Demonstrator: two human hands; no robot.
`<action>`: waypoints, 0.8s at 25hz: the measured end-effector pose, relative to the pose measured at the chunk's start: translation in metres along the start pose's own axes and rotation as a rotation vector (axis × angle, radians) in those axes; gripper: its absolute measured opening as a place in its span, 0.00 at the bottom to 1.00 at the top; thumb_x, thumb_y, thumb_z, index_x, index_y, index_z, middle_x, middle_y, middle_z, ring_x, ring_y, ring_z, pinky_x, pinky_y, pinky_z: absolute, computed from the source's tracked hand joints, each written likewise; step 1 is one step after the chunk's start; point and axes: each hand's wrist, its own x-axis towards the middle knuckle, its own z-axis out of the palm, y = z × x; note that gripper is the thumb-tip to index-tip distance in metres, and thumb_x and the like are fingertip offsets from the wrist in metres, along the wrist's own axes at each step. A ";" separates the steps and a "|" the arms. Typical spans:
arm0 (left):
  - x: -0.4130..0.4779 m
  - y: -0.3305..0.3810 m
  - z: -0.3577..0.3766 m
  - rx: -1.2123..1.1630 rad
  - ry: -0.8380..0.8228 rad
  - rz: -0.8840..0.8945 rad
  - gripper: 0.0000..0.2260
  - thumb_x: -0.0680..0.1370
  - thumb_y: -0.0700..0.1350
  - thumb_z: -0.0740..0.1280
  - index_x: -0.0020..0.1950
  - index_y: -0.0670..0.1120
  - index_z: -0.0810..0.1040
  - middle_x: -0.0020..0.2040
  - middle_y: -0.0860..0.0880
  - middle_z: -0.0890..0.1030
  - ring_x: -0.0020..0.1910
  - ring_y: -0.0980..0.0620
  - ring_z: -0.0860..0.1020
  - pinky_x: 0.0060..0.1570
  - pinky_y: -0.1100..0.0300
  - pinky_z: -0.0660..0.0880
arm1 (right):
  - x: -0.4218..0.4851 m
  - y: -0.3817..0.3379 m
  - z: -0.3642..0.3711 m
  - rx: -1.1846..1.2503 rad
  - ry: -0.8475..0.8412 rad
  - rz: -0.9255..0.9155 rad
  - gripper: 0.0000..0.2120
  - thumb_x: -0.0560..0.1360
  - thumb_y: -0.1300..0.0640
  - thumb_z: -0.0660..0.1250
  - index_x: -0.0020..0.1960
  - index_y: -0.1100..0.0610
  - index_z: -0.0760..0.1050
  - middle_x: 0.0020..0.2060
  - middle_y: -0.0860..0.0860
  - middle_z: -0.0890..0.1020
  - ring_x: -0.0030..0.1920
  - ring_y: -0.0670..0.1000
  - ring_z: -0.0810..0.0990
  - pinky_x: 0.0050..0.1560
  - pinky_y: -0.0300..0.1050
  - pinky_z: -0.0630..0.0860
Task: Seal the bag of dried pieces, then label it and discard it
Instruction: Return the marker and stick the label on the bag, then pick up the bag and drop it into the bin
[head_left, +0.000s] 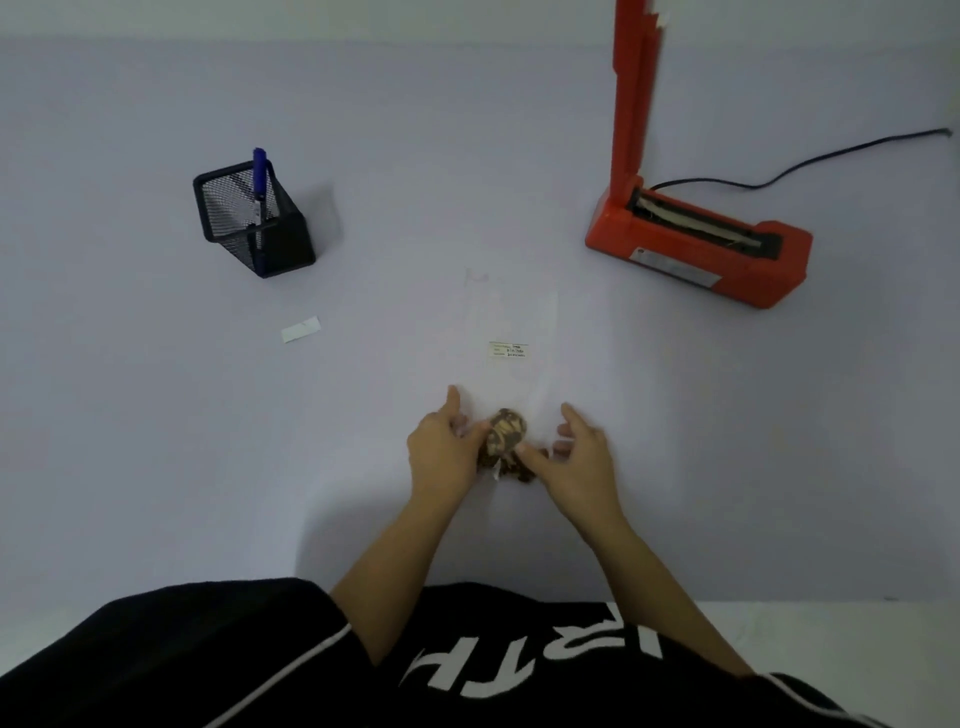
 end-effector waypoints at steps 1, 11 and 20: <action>0.002 0.005 -0.006 -0.067 -0.008 -0.034 0.26 0.76 0.45 0.67 0.72 0.44 0.64 0.57 0.44 0.79 0.55 0.52 0.74 0.54 0.62 0.69 | 0.002 -0.003 0.001 0.038 -0.006 0.017 0.38 0.68 0.55 0.74 0.72 0.57 0.60 0.58 0.54 0.69 0.52 0.50 0.73 0.51 0.41 0.71; 0.088 0.073 -0.081 -0.326 0.101 0.123 0.24 0.77 0.43 0.66 0.72 0.45 0.65 0.56 0.47 0.78 0.50 0.52 0.77 0.30 0.73 0.74 | 0.081 -0.121 0.015 0.231 -0.059 -0.188 0.33 0.69 0.59 0.73 0.71 0.54 0.63 0.52 0.47 0.76 0.52 0.49 0.74 0.48 0.38 0.72; 0.222 0.133 -0.087 -0.175 0.114 0.118 0.22 0.77 0.44 0.65 0.70 0.41 0.67 0.63 0.43 0.76 0.58 0.47 0.75 0.59 0.58 0.72 | 0.206 -0.195 0.034 0.177 0.017 -0.227 0.33 0.70 0.61 0.72 0.72 0.54 0.62 0.53 0.50 0.75 0.54 0.49 0.73 0.51 0.38 0.71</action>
